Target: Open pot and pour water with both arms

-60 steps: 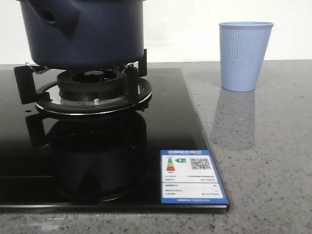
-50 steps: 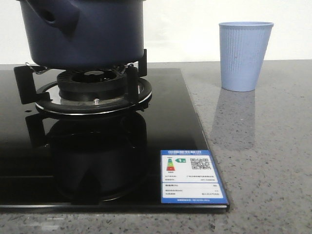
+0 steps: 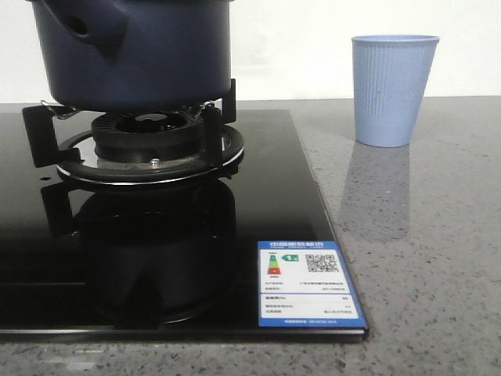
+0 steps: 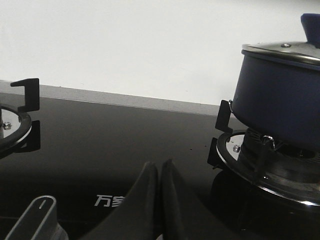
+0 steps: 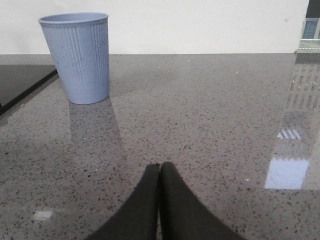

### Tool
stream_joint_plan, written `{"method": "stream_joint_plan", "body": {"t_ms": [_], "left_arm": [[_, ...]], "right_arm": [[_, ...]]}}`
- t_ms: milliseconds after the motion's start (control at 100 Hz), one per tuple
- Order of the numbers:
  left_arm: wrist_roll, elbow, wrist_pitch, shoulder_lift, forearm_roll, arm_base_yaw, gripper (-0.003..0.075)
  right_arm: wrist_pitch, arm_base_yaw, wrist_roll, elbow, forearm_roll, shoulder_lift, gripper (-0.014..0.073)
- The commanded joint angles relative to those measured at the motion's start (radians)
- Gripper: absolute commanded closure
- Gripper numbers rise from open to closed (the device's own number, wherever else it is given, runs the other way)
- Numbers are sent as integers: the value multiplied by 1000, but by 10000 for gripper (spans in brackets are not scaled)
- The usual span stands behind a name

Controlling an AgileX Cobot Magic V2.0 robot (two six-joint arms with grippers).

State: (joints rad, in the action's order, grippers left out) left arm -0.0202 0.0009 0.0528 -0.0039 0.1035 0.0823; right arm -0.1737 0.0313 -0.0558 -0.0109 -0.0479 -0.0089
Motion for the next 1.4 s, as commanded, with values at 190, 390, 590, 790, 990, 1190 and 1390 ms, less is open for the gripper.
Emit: {"method": "stream_joint_plan", "body": {"t_ms": [190, 390, 590, 790, 990, 1190, 1390], "left_arm": [[0, 33, -78, -26, 6, -1, 739], [0, 33, -78, -26, 6, -1, 739], [0, 33, -80, -26, 8, -1, 739], [0, 33, -86, -26, 42, -1, 739], [-1, 33, -86, -26, 133, -1, 739], [-1, 33, -91, -26, 333, -1, 739], [-1, 1, -93, -26, 563, -1, 739]], "right_arm": [[78, -7, 6, -26, -10, -20, 650], [78, -7, 6, -26, -10, -20, 650], [80, -7, 6, -26, -10, -20, 650], [105, -7, 6, -26, 84, -20, 650], [130, -7, 6, -26, 156, -20, 650], [164, -7, 6, -26, 351, -20, 650], [224, -7, 6, -1, 527, -20, 650]]}}
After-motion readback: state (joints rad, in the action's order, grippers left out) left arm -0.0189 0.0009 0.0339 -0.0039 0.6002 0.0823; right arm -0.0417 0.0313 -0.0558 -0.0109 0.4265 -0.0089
